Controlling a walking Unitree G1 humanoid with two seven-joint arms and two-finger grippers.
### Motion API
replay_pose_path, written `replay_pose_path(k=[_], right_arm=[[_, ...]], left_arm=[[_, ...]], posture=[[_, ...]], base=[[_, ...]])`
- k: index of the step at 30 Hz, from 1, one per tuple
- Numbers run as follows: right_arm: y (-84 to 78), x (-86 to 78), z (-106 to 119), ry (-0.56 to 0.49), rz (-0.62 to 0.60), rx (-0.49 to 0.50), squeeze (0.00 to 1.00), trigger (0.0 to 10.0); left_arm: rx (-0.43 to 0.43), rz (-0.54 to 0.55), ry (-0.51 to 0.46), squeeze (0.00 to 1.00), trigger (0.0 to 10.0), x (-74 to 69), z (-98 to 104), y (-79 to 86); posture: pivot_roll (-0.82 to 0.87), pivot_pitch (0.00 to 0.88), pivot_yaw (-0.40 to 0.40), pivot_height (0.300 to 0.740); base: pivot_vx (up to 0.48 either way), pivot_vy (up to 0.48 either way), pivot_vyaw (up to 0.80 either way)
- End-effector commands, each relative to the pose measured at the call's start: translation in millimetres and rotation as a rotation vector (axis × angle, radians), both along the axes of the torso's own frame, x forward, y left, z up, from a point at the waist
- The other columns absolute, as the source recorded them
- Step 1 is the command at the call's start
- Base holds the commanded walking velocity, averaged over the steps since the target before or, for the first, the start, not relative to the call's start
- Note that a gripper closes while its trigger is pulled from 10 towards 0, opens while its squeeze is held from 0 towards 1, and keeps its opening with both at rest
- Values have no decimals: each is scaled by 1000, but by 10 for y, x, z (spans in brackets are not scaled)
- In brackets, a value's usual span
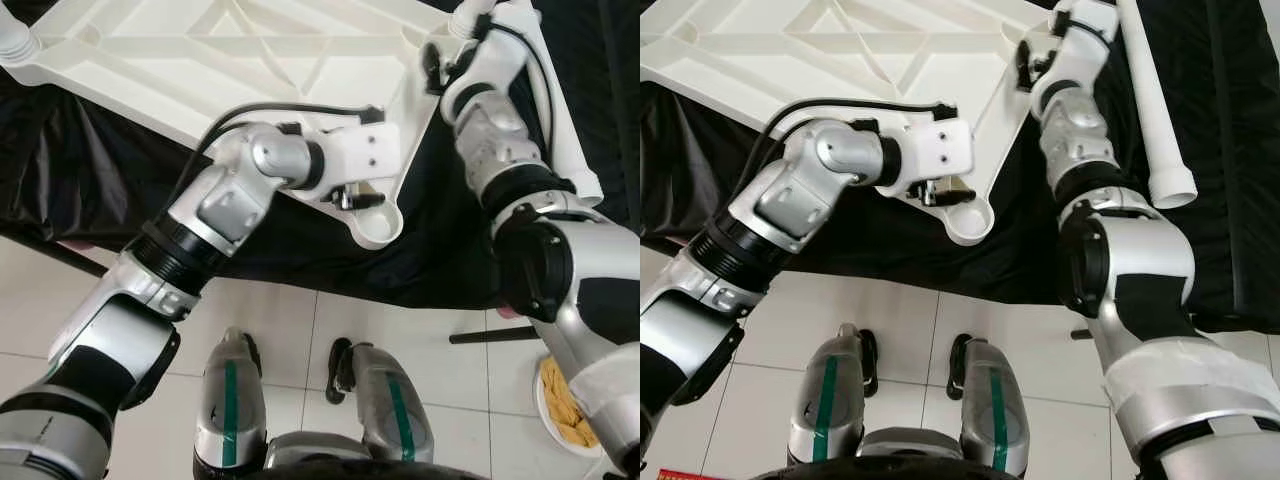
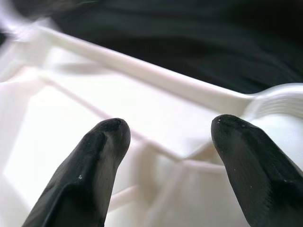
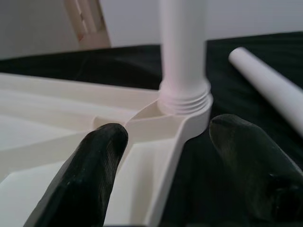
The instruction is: Building children table
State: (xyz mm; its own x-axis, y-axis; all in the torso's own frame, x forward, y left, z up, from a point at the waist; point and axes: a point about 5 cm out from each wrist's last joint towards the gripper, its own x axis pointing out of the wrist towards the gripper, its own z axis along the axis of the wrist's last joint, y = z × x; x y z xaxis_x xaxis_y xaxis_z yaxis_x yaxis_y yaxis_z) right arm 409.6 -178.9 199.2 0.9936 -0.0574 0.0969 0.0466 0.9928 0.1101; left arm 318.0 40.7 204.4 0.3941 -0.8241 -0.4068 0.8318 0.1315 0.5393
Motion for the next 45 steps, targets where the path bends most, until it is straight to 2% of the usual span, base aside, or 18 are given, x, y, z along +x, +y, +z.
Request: replay_pose_path(k=[1,5,8,11,13,16,18,20,22,25,30,31,32,35,38,40,45], right_arm=[[-63,-23,19,-44,-14,13,0,10000],[-108,-48,43,-88,-20,15,0,10000],[-236,-109,55,-140,-81,-31,0,10000],[-381,-153,31,-129,-167,-79,0,10000],[-406,-161,25,-125,-184,-88,0,10000],[-485,-218,17,-147,-213,-86,0,10000],[-490,-240,26,-167,-210,-96,0,10000],[-477,-260,37,-187,-199,-112,0,10000],[-425,-327,34,-236,-166,-157,0,10000],[-398,-383,12,-263,-144,-180,0,10000],[-318,-475,-25,-286,-103,-165,0,10000],[-233,-504,-50,-281,-78,-173,0,10000],[-233,-504,-50,-281,-78,-173,0,10000],[-51,-552,-115,-249,-56,-157,0,10000],[-23,-563,-136,-239,-59,-145,0,10000],[17,-646,-269,-205,-54,-134,0,10000],[-17,-741,-361,-184,-59,-120,0,10000]], left_arm=[[-146,139,-117,0,10000,86,185,62],[-192,149,-105,0,10000,96,265,147],[-284,194,-91,0,10000,126,365,286],[-370,286,-80,0,10000,199,411,390],[-383,301,-84,0,10000,213,416,407],[-507,442,-17,0,10000,294,414,528],[-535,483,-13,0,10000,311,409,565],[-562,507,2,0,10000,319,399,592],[-629,585,12,0,10000,350,379,671],[-669,646,7,0,10000,373,361,722],[-741,708,-24,0,10000,363,348,786],[-760,757,-20,0,10000,362,311,816],[-760,757,-20,0,10000,362,311,816],[-796,834,4,0,10000,335,217,846],[-817,840,19,0,10000,320,198,844],[-850,883,0,0,10000,249,148,870],[-897,932,-18,0,10000,173,100,928]], posture=[[123,103,-52,740],[127,102,-54,740],[129,100,-57,740],[127,99,-58,740],[127,99,-58,740],[117,96,-73,740],[116,94,-77,740],[116,94,-77,740],[108,94,-73,740],[106,92,-75,740],[95,87,-75,740],[93,87,-76,740],[93,87,-76,740],[87,82,-76,740],[87,82,-76,740],[85,72,-73,740],[78,64,-71,740]], base=[[0,0,0],[0,0,0],[0,0,0],[0,0,0],[0,0,0],[0,0,0],[0,0,0],[0,0,0],[0,0,0],[0,0,0],[0,0,0],[0,0,0],[0,0,0],[0,0,0],[0,0,0],[0,0,0],[0,0,0]])
